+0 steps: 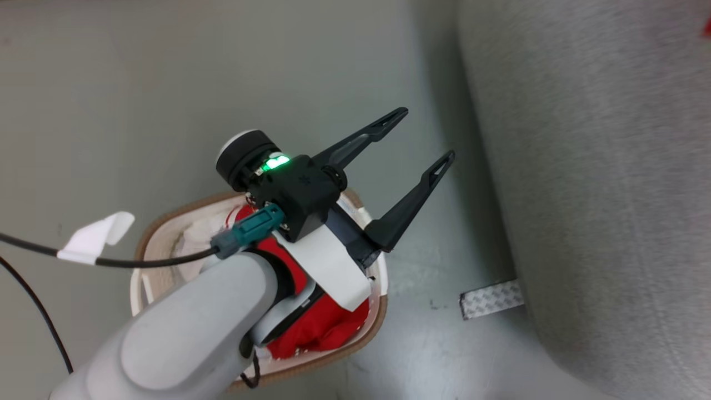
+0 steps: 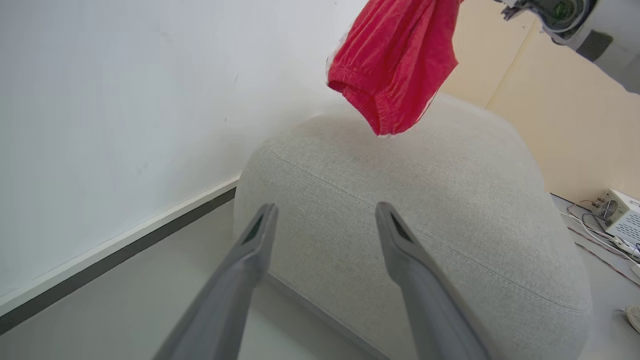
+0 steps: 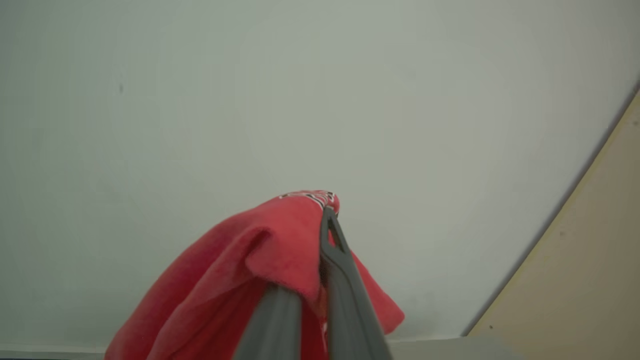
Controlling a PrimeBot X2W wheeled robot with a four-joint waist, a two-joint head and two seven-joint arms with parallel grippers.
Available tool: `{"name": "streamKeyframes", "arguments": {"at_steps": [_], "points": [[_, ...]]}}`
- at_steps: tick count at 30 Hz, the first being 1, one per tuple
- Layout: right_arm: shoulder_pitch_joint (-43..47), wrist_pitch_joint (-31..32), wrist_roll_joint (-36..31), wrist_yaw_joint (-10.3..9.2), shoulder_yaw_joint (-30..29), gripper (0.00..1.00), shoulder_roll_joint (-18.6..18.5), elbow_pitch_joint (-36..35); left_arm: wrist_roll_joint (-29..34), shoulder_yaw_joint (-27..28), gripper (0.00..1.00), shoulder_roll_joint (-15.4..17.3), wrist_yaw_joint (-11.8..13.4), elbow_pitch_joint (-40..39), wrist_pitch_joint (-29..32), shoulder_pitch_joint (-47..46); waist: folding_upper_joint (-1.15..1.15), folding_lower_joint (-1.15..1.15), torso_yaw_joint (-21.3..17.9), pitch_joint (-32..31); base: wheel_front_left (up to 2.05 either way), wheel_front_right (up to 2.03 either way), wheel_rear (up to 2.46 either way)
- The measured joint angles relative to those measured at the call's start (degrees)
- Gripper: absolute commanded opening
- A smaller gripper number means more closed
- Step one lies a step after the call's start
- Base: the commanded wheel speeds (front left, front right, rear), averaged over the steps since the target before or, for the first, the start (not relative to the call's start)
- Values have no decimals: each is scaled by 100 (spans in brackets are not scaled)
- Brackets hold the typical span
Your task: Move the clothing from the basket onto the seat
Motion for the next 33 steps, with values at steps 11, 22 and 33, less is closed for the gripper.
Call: {"name": "streamKeyframes", "arguments": {"at_steps": [11, 22, 33], "points": [[79, -147, -445, -1, -1281, 0, 219, 1615, -1, -4, 100, 98, 5, 32, -36, -13, 0, -1, 307, 521, 0, 0, 0], [473, -948, -1178, 0, -1833, 100, 1217, 2774, -81, 32, 100, 181, 131, 123, -105, 190, 0, -1, 230, 154, 0, 0, 0], [1540, -1215, -1315, 0, -818, 100, 1863, 2270, -428, 345, 100, 375, 532, 486, -740, 1085, 0, -2, 56, -884, 0, 0, 0]]}}
